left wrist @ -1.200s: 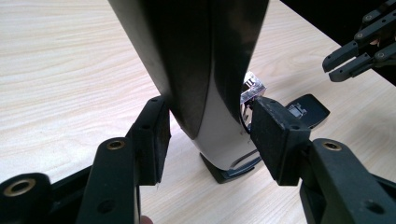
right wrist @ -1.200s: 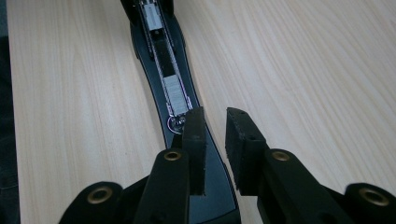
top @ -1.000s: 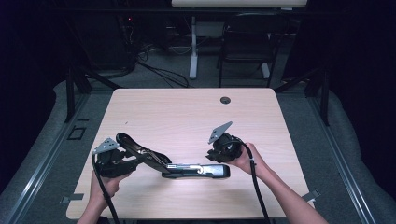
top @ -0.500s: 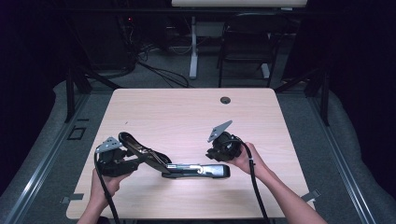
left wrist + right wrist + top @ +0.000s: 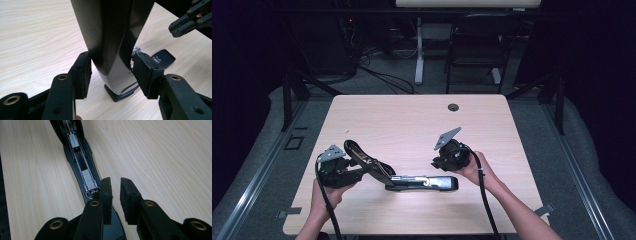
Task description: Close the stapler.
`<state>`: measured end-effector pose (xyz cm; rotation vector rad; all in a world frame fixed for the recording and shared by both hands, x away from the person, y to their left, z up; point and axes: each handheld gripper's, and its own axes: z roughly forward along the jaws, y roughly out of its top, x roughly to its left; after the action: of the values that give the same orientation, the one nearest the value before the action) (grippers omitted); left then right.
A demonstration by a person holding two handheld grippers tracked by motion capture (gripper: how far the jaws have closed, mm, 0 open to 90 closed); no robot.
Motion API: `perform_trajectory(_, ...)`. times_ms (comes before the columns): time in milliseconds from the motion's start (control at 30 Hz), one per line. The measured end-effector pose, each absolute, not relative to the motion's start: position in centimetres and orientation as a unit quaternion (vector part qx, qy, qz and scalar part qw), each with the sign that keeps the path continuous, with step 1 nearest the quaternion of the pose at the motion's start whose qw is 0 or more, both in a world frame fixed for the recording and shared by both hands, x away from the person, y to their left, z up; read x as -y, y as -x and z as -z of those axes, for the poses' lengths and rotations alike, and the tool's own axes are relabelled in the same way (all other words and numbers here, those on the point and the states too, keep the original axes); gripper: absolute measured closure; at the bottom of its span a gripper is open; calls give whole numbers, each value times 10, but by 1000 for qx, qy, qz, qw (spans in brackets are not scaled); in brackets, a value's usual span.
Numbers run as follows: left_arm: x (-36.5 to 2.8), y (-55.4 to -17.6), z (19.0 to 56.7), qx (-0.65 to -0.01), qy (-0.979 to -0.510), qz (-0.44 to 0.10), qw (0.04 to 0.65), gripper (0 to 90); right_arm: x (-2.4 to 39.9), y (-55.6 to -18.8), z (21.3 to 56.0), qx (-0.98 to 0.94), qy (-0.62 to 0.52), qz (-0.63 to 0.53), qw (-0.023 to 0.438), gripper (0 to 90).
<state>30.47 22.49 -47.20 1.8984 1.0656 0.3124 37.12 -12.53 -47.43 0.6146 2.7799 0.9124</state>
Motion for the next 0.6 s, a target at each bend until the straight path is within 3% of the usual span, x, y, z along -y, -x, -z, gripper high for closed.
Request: perform_trajectory(600, -220, -304, 471, -427, -763, -131, 467, 518, 80, -367, 459, -924, -171, -337, 64, 794)
